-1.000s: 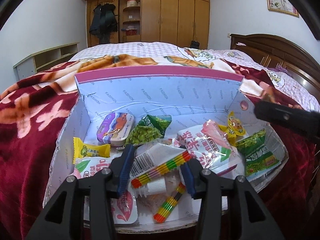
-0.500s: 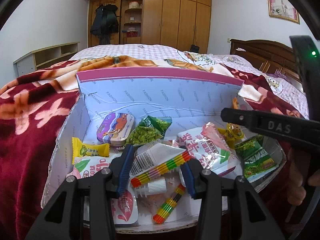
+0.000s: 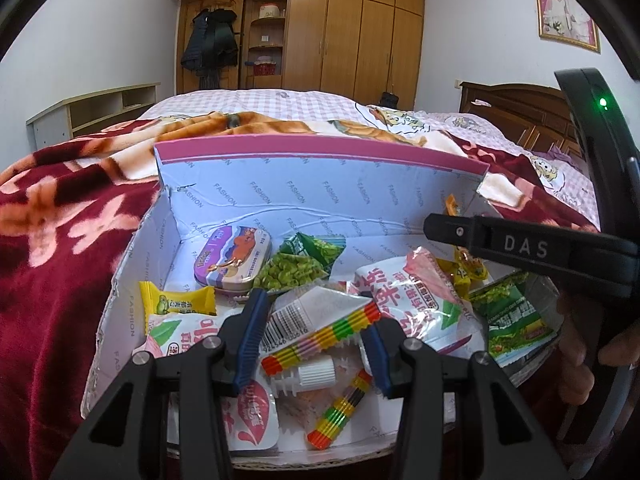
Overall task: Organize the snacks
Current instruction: 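Open both tools to release the candy packet and jelly cup into the box, then withdraw both tools toward the orange bread packet on the blanket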
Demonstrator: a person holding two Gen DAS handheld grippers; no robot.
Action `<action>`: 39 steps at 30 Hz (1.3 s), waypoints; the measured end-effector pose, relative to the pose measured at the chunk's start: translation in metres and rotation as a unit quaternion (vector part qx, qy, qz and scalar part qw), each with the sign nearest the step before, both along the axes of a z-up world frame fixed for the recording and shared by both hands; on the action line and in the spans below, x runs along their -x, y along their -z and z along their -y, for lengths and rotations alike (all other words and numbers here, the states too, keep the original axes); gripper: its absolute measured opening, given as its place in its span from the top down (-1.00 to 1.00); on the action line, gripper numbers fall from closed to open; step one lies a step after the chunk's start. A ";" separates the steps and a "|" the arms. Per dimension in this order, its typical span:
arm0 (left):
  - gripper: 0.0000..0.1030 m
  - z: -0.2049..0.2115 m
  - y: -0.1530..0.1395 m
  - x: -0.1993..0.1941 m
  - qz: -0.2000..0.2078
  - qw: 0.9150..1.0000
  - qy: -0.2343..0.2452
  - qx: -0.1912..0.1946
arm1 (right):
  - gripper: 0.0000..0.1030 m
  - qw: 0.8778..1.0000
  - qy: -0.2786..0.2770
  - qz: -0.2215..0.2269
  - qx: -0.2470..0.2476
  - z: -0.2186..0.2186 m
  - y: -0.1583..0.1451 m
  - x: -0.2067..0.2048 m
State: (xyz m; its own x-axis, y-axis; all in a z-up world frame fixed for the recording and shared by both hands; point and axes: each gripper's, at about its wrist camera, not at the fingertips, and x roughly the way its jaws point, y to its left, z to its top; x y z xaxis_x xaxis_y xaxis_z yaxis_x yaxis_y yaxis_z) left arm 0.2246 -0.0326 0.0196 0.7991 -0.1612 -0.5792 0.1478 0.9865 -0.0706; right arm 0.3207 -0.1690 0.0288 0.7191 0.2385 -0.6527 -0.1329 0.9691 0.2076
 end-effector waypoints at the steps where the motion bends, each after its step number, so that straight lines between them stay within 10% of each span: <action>1: 0.07 0.000 0.000 0.000 0.000 1.000 0.000 0.001 | 0.25 1.000 0.000 -0.001 -0.002 0.000 0.000 0.000; 39: -0.46 0.002 -0.028 0.021 0.022 0.999 0.020 0.013 | 0.02 0.999 -0.010 0.034 -0.011 0.012 -0.036 0.061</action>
